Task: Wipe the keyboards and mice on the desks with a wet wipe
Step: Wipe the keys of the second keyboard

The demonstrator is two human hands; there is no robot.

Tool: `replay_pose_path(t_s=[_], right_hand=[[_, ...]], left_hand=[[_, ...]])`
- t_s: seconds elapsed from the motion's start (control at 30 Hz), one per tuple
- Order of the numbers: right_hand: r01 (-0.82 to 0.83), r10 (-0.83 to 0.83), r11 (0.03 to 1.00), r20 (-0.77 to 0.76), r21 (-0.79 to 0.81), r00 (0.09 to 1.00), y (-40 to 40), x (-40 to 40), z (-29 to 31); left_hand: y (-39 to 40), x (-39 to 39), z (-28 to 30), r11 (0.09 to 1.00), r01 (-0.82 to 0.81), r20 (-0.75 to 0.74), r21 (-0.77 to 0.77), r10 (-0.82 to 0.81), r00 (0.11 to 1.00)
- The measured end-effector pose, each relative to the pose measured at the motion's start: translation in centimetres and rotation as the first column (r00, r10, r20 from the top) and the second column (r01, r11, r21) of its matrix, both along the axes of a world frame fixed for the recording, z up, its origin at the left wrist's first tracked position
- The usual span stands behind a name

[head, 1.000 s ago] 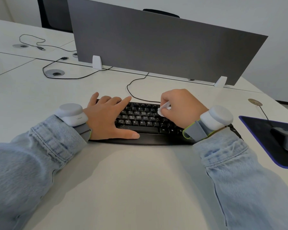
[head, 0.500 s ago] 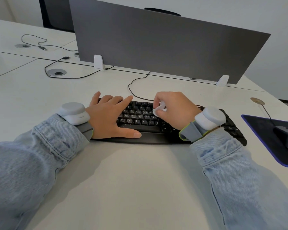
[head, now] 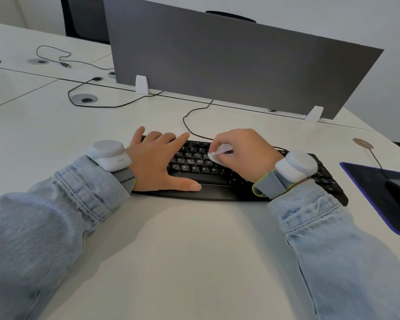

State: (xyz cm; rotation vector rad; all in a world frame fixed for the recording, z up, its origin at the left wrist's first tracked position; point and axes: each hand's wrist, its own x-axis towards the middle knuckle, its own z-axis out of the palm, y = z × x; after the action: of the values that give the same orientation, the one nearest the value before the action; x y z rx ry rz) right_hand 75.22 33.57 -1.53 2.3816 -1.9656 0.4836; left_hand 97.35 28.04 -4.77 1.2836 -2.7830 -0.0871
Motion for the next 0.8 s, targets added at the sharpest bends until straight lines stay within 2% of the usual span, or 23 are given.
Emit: replay_pose_path(t_s=[0.17, 0.3, 0.37, 0.53, 0.67, 0.73, 0.8], right_hand=[[0.075, -0.074, 0.997, -0.131, -0.003, 0.989, -0.2, -1.1, 0.3], [0.035, -0.021, 0.993, 0.118, -0.115, 0.993, 0.2, -0.4, 0.7], [-0.004, 0.024, 0.991, 0.149, -0.135, 0.988, 0.2, 0.3, 0.5], [0.042, -0.042, 0.999, -0.002, -0.008, 0.999, -0.1, -0.3, 0.2], [0.026, -0.027, 0.994, 0.006, 0.102, 1.000, 0.5, -1.4, 0.9], [0.037, -0.038, 0.993, 0.003, 0.116, 0.999, 0.3, -1.4, 0.9], [0.071, -0.071, 0.996, 0.010, 0.049, 0.997, 0.0, -1.3, 0.8]], left_hand=[[0.1, 0.0, -0.1, 1.000, 0.003, -0.015, -0.011, -0.003, 1.000], [0.1, 0.0, -0.1, 1.000, 0.001, -0.012, -0.011, -0.001, 1.000], [0.2, 0.0, -0.2, 1.000, -0.004, -0.019, -0.015, 0.003, 1.000], [0.1, 0.0, -0.1, 1.000, -0.002, -0.013, 0.003, 0.002, 1.000], [0.0, 0.0, -0.2, 1.000, -0.001, -0.021, -0.007, 0.001, 1.000], [0.0, 0.0, -0.2, 1.000, 0.002, -0.021, -0.007, -0.002, 1.000], [0.0, 0.0, -0.2, 1.000, 0.003, -0.016, -0.008, -0.003, 1.000]])
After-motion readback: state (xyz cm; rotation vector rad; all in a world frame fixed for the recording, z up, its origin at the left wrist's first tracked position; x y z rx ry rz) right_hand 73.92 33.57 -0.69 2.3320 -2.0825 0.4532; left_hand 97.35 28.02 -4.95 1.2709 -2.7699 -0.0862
